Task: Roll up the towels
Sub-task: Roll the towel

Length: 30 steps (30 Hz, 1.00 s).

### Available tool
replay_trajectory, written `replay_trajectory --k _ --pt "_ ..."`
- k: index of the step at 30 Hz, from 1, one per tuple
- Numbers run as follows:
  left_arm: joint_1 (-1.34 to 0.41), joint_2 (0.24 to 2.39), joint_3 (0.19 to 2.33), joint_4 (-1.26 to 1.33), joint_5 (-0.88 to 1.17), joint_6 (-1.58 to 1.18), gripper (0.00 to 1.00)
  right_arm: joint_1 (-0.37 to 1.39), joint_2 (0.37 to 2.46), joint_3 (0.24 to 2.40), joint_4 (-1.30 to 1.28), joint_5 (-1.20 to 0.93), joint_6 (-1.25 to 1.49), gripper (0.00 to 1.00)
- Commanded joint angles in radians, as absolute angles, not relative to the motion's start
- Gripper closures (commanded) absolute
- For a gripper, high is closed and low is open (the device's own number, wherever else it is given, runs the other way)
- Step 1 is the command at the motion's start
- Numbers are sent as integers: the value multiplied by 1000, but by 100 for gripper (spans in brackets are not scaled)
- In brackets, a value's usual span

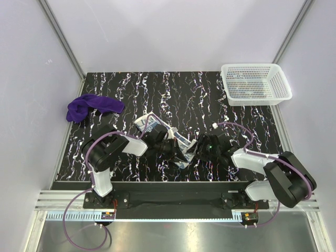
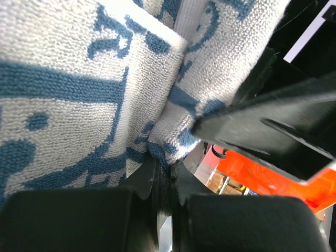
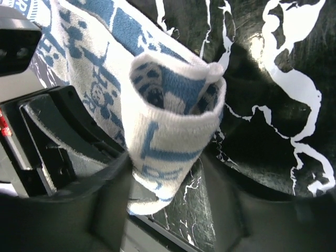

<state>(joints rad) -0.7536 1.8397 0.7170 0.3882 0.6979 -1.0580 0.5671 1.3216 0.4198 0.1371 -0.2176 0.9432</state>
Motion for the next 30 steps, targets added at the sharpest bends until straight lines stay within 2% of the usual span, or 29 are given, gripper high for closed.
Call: replay_trajectory --k 1,3,4,10,15,16,20,22,26,30 --pt "-749 1855 712 429 730 -1069 100 574 1350 414 207 -186 945 43" --pt "-747 1856 709 433 733 -1071 100 575 1356 410 215 -187 945 48" --pt "-747 1855 706 434 733 -1071 100 572 1358 407 216 -186 943 54" --pt "-744 1836 718 356 704 -1022 98 574 1347 408 189 -192 928 66" --pt "-747 1734 781 67 551 -835 78 574 1330 460 74 -195 901 72" --pt "-747 1720 785 37 532 -816 70 574 1328 469 58 -201 893 73" --pt "-749 1651 790 -55 457 -746 54 575 1327 514 -30 -213 864 76" --pt "-753 1629 785 -81 422 -730 50 578 1333 529 -57 -216 850 76" --pt "-813 1515 802 -124 283 -640 48 587 1353 578 -123 -230 824 76" --pt "-961 1415 851 -207 -56 -536 48 598 1408 641 -196 -252 790 76"
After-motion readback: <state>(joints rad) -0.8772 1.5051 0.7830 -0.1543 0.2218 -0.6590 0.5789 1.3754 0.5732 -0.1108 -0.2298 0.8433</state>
